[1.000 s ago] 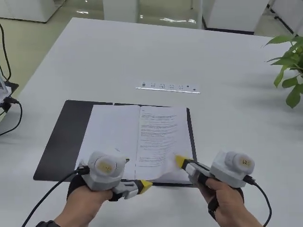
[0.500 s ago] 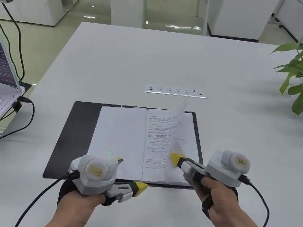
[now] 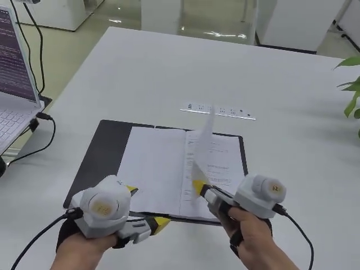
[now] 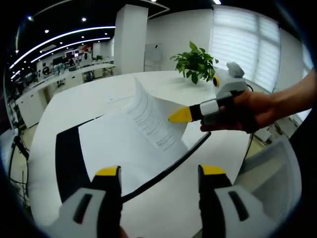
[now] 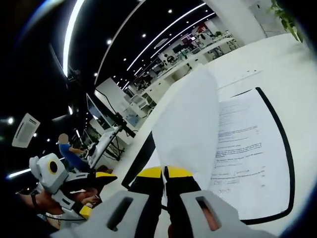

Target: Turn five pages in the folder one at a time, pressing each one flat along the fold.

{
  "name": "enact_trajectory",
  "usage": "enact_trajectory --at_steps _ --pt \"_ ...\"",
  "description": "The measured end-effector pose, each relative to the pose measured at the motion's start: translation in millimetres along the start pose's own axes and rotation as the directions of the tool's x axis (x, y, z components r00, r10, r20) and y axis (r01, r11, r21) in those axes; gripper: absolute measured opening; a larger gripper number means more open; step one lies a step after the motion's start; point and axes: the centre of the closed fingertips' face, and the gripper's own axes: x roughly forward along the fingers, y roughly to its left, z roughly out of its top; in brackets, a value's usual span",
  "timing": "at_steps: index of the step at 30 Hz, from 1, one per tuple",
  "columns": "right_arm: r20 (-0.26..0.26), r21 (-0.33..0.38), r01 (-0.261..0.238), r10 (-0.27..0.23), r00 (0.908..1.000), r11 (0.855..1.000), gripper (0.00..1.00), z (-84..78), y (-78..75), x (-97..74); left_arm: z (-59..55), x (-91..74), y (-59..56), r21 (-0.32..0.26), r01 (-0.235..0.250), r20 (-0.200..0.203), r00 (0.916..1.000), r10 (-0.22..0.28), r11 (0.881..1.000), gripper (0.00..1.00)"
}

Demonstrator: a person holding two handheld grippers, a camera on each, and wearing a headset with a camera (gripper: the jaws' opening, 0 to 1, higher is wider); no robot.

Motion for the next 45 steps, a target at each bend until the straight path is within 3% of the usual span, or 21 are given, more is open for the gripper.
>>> enact_trajectory --at_steps 9,23,37,45 --pt "-0.003 0.006 -0.031 0.031 0.9995 1.0 0.0 -3.7 21.0 18.1 -3.6 -21.9 13.4 -0.008 -0.03 0.01 0.9995 0.03 1.0 0.63" --pt "-0.025 0.018 -0.065 0.065 0.9976 0.998 0.0 -14.7 45.6 43.3 3.6 -53.8 41.4 0.003 -0.062 0.046 0.997 0.062 0.998 0.65" --pt "-0.065 0.043 -0.106 0.109 0.9919 0.993 0.0 -30.1 69.3 73.1 1.0 -69.9 58.0 0.01 -0.075 0.054 0.9958 0.074 0.997 0.64" --pt "-0.102 0.064 -0.108 0.114 0.9882 0.992 0.0 -44.6 74.3 87.3 -5.7 -74.8 67.6 -0.013 -0.086 0.053 0.9948 0.087 0.996 0.63"
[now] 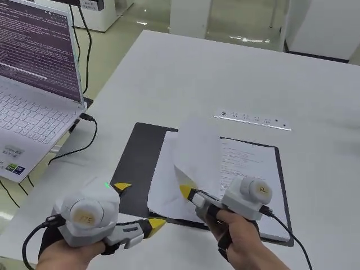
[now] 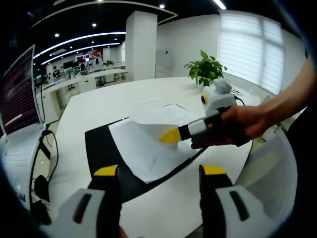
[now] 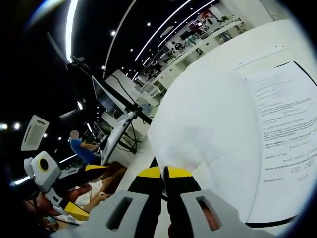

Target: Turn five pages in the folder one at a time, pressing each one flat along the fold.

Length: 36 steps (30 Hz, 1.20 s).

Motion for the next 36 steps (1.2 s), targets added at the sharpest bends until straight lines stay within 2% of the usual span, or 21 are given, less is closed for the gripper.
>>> enact_trajectory --at_steps 9,13,28,34,35,36 --pt "-0.029 0.024 0.004 -0.003 0.9996 1.0 0.0 -11.1 0.4 19.0 -5.6 -3.0 7.8 -0.013 -0.002 -0.006 1.0 0.002 1.0 0.63" --pt "-0.05 0.033 0.011 -0.009 0.9987 0.999 0.0 -20.8 -1.4 26.8 -7.4 -2.4 9.7 -0.013 0.001 -0.015 0.9999 -0.001 1.0 0.63" --pt "-0.098 0.06 0.046 -0.04 0.9944 0.997 0.0 -38.5 -20.1 44.9 -9.3 3.6 12.0 -0.022 0.024 -0.028 0.9993 -0.024 0.999 0.62" --pt "-0.146 0.075 0.036 -0.024 0.9889 0.997 0.04 -52.3 -20.0 54.0 -16.5 2.6 14.9 -0.031 0.026 -0.044 0.9987 -0.027 0.999 0.62" --pt "-0.161 0.072 0.042 -0.03 0.9865 0.997 0.07 -56.1 -20.7 54.8 -16.9 2.4 15.3 -0.034 0.026 -0.045 0.9986 -0.027 0.999 0.62" --pt "-0.197 0.068 0.035 -0.021 0.9801 0.997 0.1 -63.7 -19.4 55.8 -18.5 2.2 16.7 -0.04 0.023 -0.05 0.9984 -0.025 0.999 0.61"
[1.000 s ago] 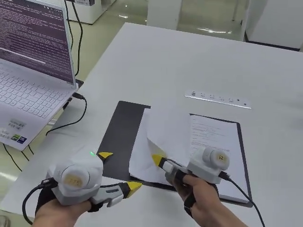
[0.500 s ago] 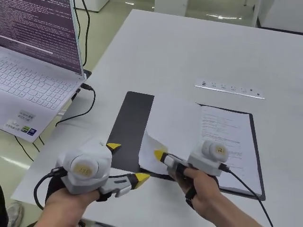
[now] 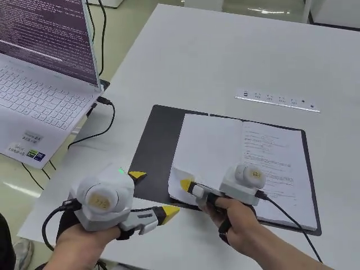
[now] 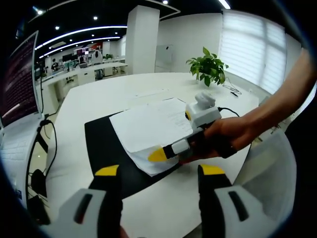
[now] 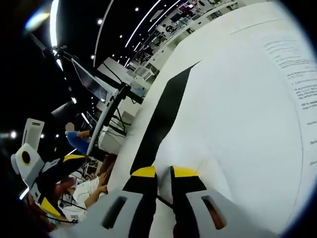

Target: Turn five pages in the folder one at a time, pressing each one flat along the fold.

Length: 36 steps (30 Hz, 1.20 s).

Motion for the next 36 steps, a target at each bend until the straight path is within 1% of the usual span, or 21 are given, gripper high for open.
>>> enact_trajectory --at_steps 1,2,3,5,7,12,14,15,16,18,24,26,28,30,34,36 --pt "-0.025 -0.005 -0.011 0.011 0.9996 1.0 0.15 -4.8 2.4 1.4 -0.7 -0.2 0.7 -0.001 -0.003 -0.005 1.0 0.003 1.0 0.61" --pt "0.013 -0.034 -0.023 0.024 0.9996 0.999 0.18 3.3 6.8 1.7 -1.6 -0.7 1.8 -0.002 -0.005 -0.008 1.0 0.005 1.0 0.61" --pt "0.006 -0.036 -0.029 0.029 0.9996 0.999 0.2 2.8 9.3 0.1 -2.1 -0.7 3.0 -0.003 -0.006 -0.01 0.9999 0.006 1.0 0.61" --pt "0.013 -0.029 -0.033 0.033 0.9994 0.999 0.24 2.6 10.0 -0.7 -2.1 -2.1 4.9 -0.004 -0.009 -0.009 0.9999 0.009 1.0 0.61" --pt "0.023 -0.014 -0.049 0.049 0.9985 0.999 0.27 2.9 13.4 -2.6 -2.2 -2.5 6.3 -0.007 -0.014 -0.009 0.9999 0.014 1.0 0.6" --pt "0.014 -0.025 -0.075 0.075 0.9971 0.997 0.37 1.4 21.1 -5.2 -5.4 -2.7 9.1 0.0 -0.024 -0.025 0.9994 0.024 1.0 0.59" --pt "0.008 -0.03 -0.089 0.09 0.9959 0.996 0.43 0.1 26.3 -9.5 -5.8 -2.3 10.0 -0.004 -0.024 -0.027 0.9994 0.024 1.0 0.57" --pt "0.006 -0.039 -0.096 0.096 0.9953 0.995 0.45 -0.5 28.4 -14.4 -5.6 -2.0 10.9 -0.005 -0.023 -0.025 0.9994 0.023 1.0 0.57" --pt "0.008 -0.044 -0.099 0.1 0.995 0.994 0.47 -0.6 28.8 -16.2 -4.9 -1.7 11.3 -0.006 -0.022 -0.022 0.9995 0.022 1.0 0.56" --pt "0.024 -0.059 -0.104 0.105 0.9942 0.993 0.47 1.1 30.5 -25.6 -3.7 -0.1 14.1 -0.011 -0.024 -0.02 0.9995 0.023 1.0 0.55" --pt "0.067 -0.105 -0.064 0.071 0.9952 0.992 0.48 7.3 22.8 -52.4 1.6 6.7 18.5 -0.01 -0.02 -0.009 0.9998 0.02 1.0 0.51" --pt "0.089 -0.105 -0.045 0.054 0.9946 0.993 0.48 10.8 19.1 -60.6 2.4 10.1 21.8 -0.012 -0.025 -0.008 0.9997 0.025 1.0 0.49" --pt "0.1 -0.103 -0.02 0.03 0.9945 0.994 0.48 12.2 11.6 -67.0 1.7 14.2 23.7 -0.043 -0.022 -0.012 0.9997 0.022 0.999 0.48" --pt "0.105 -0.105 -0.008 0.019 0.9943 0.994 0.5 12.8 8.1 -71.7 0.5 17.4 25.3 -0.046 -0.024 -0.02 0.9995 0.023 0.999 0.46" --pt "0.126 -0.105 0.006 0.007 0.9921 0.994 0.5 15.3 3.7 -85.8 2.2 25.4 26.3 -0.054 -0.017 -0.014 0.9998 0.016 0.998 0.41" --pt "0.135 -0.112 0.012 0.003 0.9908 0.994 0.49 16.6 2.1 -90.1 4.6 31.2 25.8 -0.063 -0.011 -0.007 0.9999 0.01 0.998 0.38"
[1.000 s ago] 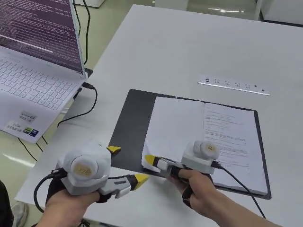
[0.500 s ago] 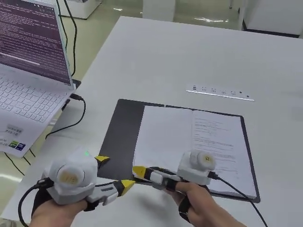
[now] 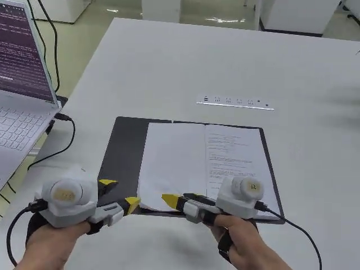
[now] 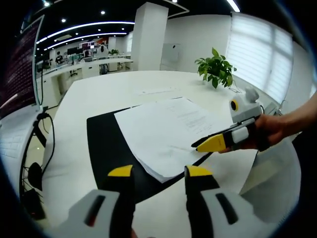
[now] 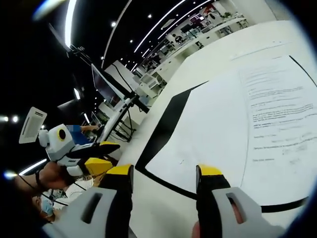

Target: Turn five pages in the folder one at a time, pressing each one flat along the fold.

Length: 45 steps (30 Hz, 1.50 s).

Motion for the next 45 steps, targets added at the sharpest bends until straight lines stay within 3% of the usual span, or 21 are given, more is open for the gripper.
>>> enact_trajectory --at_steps 7,16,28,35,36,38,39,42,45 --pt "0.031 0.017 0.045 -0.045 0.9985 0.999 0.47 7.1 -16.6 -14.4 0.1 24.7 -4.0 -0.012 0.028 -0.017 0.9995 -0.029 1.0 0.25" --pt "0.052 0.034 0.07 -0.072 0.9961 0.997 0.46 11.8 -27.8 -22.8 -14.8 53.6 -3.8 -0.011 0.045 -0.071 0.9964 -0.046 0.999 0.16" --pt "0.065 0.045 0.109 -0.112 0.9917 0.993 0.42 13.7 -39.5 -34.9 -34.9 77.8 1.5 -0.031 0.036 -0.12 0.992 -0.04 0.999 0.02" --pt "0.077 0.056 0.122 -0.126 0.9891 0.991 0.39 16.8 -44.8 -36.1 -68.1 79.4 4.6 -0.003 0.001 -0.25 0.9681 -0.002 1.0 0.0" --pt "0.077 0.057 0.123 -0.128 0.9889 0.991 0.38 16.9 -45.6 -35.9 -62.2 80.7 6.4 -0.002 -0.013 -0.207 0.9782 0.012 1.0 0.0" --pt "0.077 0.056 0.13 -0.134 0.988 0.99 0.37 16.0 -47.8 -35.6 -63.3 76.8 5.1 -0.078 -0.045 -0.212 0.977 0.027 0.996 0.0" --pt "0.079 0.058 0.133 -0.137 0.9874 0.989 0.36 14.4 -49.7 -35.1 -63.0 76.6 5.4 -0.086 -0.048 -0.208 0.9776 0.029 0.995 0.0" --pt "0.075 0.069 0.132 -0.137 0.9877 0.989 0.35 10.2 -51.1 -32.2 -63.7 77.0 5.2 -0.077 -0.05 -0.207 0.9778 0.033 0.996 0.0" --pt "0.062 0.056 0.133 -0.136 0.9887 0.99 0.33 8.9 -52.7 -29.3 -62.9 75.2 1.3 -0.024 -0.056 -0.213 0.9759 0.049 0.998 0.0"
